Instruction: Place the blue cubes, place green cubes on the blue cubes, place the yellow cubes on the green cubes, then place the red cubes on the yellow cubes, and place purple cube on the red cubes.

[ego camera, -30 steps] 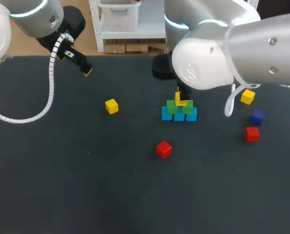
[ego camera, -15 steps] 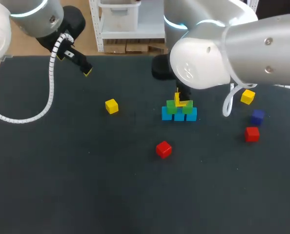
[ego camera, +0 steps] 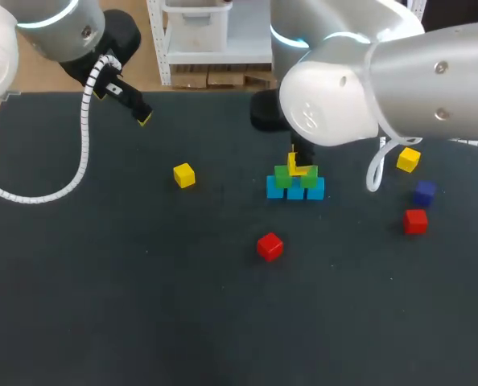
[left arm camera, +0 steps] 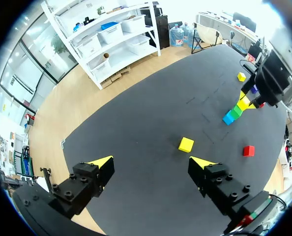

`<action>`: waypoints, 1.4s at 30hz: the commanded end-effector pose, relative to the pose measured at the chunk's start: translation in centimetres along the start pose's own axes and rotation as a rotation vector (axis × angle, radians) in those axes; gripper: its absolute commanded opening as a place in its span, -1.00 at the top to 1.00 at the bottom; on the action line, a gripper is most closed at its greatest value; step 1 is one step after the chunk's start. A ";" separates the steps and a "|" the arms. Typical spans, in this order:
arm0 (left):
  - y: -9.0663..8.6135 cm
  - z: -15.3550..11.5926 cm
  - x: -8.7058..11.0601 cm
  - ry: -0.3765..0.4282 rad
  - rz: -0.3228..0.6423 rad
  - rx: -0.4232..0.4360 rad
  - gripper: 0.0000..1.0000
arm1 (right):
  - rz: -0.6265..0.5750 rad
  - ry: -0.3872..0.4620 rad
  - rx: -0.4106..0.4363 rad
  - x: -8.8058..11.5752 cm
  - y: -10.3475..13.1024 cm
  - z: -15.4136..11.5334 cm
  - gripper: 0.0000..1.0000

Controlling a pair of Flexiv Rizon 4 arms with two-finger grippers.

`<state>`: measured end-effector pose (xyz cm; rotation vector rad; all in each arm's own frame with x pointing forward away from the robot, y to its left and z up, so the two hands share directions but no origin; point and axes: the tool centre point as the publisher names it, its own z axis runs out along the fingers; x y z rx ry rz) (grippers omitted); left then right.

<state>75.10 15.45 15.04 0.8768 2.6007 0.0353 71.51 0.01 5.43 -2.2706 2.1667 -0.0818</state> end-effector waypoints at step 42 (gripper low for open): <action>0.1 0.0 -0.1 0.000 0.002 0.003 -1.00 | 0.368 -0.038 0.053 12.4 -1.4 -2.7 -1.00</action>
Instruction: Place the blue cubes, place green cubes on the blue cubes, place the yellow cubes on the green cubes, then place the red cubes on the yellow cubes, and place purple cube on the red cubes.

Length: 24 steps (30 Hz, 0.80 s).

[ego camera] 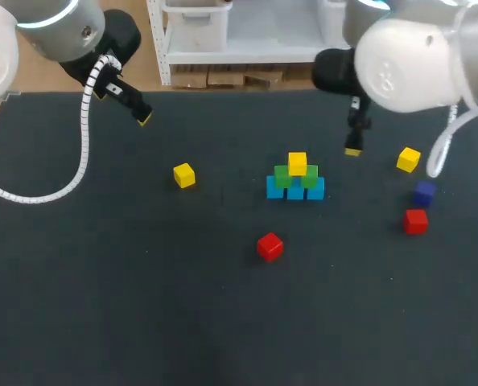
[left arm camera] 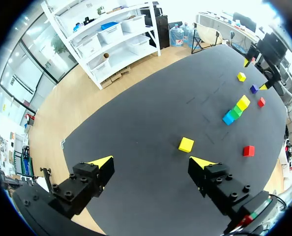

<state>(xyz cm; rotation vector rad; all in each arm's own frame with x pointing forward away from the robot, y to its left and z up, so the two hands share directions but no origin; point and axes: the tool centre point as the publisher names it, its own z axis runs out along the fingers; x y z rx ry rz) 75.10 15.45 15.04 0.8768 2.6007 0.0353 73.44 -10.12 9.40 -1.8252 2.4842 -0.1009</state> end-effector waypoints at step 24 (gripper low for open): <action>0.1 0.0 -0.1 0.000 0.002 0.003 -1.00 | 0.187 -0.002 -0.065 8.9 -4.6 7.1 -1.00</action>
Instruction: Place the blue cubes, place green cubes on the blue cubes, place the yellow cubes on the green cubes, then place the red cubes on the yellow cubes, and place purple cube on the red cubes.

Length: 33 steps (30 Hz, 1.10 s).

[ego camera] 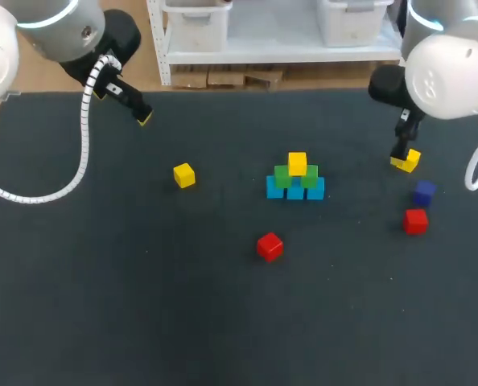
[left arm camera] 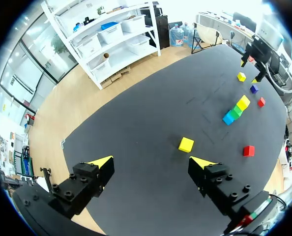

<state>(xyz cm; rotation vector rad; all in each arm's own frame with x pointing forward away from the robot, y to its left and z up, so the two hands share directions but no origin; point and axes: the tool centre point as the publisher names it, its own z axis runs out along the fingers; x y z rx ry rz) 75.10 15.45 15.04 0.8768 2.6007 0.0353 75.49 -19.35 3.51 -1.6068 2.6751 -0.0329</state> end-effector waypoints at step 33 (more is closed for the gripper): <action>0.1 0.0 -0.1 0.000 0.002 0.003 -1.00 | 0.013 -0.047 -0.079 1.6 -2.0 4.4 0.26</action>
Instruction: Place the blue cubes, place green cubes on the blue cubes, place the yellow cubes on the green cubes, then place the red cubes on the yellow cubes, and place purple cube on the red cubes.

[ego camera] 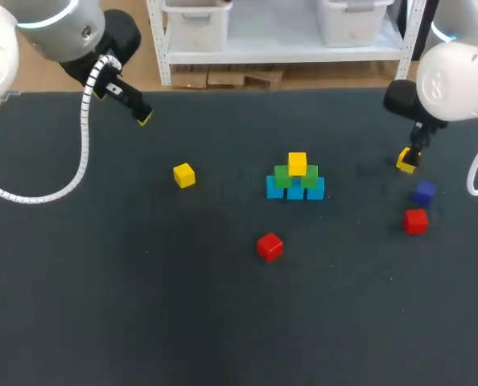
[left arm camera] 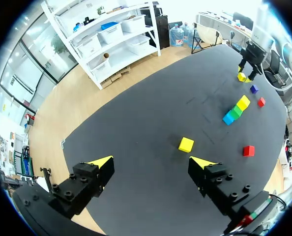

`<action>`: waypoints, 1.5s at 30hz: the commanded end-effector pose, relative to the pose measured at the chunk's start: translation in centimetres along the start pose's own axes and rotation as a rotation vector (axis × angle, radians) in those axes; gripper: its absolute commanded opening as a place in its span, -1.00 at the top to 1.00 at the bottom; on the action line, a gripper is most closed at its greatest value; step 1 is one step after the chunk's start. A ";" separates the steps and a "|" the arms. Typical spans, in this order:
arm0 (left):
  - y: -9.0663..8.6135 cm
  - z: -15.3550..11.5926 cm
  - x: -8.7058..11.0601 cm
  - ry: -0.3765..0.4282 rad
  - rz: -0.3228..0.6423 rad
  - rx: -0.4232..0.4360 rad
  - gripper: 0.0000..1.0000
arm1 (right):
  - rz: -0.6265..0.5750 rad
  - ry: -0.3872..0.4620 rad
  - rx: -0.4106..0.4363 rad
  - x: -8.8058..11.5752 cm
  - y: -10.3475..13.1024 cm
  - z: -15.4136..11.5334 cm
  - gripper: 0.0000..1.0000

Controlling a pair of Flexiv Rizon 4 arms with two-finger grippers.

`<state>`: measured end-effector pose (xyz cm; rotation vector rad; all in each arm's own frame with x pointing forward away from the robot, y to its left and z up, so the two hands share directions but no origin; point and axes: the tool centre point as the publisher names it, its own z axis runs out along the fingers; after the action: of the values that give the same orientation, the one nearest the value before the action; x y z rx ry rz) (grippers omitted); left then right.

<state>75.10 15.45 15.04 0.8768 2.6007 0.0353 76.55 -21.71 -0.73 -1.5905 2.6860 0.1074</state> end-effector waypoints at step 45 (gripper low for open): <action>0.1 0.0 -0.1 0.000 0.002 0.003 -1.00 | -0.486 -0.072 0.160 -10.4 15.8 -13.9 1.00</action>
<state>75.10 15.45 15.04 0.8768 2.6007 0.0353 68.70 -6.42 14.58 -2.0974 2.1348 0.0015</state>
